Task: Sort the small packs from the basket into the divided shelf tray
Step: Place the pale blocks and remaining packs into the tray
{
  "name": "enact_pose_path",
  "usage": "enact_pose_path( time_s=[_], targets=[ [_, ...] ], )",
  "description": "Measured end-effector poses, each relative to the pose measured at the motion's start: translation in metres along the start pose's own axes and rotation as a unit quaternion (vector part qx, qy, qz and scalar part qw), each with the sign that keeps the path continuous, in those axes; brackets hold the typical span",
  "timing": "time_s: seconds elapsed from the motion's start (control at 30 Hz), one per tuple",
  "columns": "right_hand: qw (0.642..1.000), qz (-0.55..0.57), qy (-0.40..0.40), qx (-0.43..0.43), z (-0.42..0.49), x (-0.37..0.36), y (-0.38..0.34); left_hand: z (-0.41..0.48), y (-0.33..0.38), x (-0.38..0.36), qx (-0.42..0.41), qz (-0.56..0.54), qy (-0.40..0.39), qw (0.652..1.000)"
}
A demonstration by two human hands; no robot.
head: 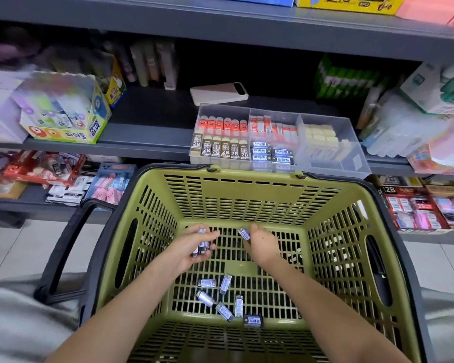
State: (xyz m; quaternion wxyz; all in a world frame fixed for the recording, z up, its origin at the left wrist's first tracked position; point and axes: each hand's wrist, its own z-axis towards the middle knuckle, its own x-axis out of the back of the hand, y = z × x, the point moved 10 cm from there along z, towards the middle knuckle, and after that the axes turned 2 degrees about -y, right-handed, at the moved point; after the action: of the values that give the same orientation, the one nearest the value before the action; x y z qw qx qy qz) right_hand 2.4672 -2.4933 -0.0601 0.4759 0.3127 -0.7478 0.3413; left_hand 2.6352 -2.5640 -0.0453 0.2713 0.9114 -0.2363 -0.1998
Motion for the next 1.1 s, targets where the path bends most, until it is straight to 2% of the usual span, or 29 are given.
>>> enact_pose_path(
  time_s=[0.13, 0.2, 0.3, 0.43, 0.57, 0.6, 0.63, 0.77, 0.87, 1.0, 1.1],
  targets=[
    [0.99, 0.128, -0.04, -0.052, -0.012, -0.002, 0.008, 0.0, -0.006, -0.004, 0.006, 0.039, -0.006, 0.999],
    [0.969, 0.237, -0.049, -0.053, -0.021, 0.012, 0.005, -0.004, -0.004, -0.009, 0.001, 0.056, -0.008, 0.998],
    [0.929, 0.369, -0.021, -0.018, -0.039, 0.063, 0.0, -0.016, 0.01, -0.029, -0.014, 0.065, -0.044, 0.997],
    [0.838, 0.543, 0.036, 0.043, -0.067, 0.153, 0.008, -0.042, 0.04, -0.062, -0.037, 0.003, -0.113, 0.993],
    [0.722, 0.684, 0.08, 0.071, -0.074, 0.222, 0.029, -0.074, 0.081, -0.094, -0.063, -0.08, -0.184, 0.978],
    [0.716, 0.689, 0.09, 0.075, -0.072, 0.235, 0.032, -0.081, 0.091, -0.1, -0.069, -0.102, -0.197, 0.973],
    [0.735, 0.665, 0.108, 0.076, -0.069, 0.248, 0.036, -0.087, 0.101, -0.104, -0.077, -0.123, -0.207, 0.968],
    [0.878, 0.429, 0.204, 0.054, -0.039, 0.29, 0.042, -0.099, 0.136, -0.116, -0.112, -0.151, -0.216, 0.958],
    [0.942, 0.239, 0.231, 0.043, -0.011, 0.304, 0.03, -0.104, 0.153, -0.119, -0.138, -0.146, -0.208, 0.957],
    [0.975, 0.042, 0.202, 0.078, 0.013, 0.296, 0.004, -0.105, 0.165, -0.119, -0.154, -0.156, -0.214, 0.952],
    [0.976, -0.015, 0.196, 0.089, 0.016, 0.29, -0.002, -0.101, 0.167, -0.116, -0.158, -0.155, -0.213, 0.952]
  ],
)
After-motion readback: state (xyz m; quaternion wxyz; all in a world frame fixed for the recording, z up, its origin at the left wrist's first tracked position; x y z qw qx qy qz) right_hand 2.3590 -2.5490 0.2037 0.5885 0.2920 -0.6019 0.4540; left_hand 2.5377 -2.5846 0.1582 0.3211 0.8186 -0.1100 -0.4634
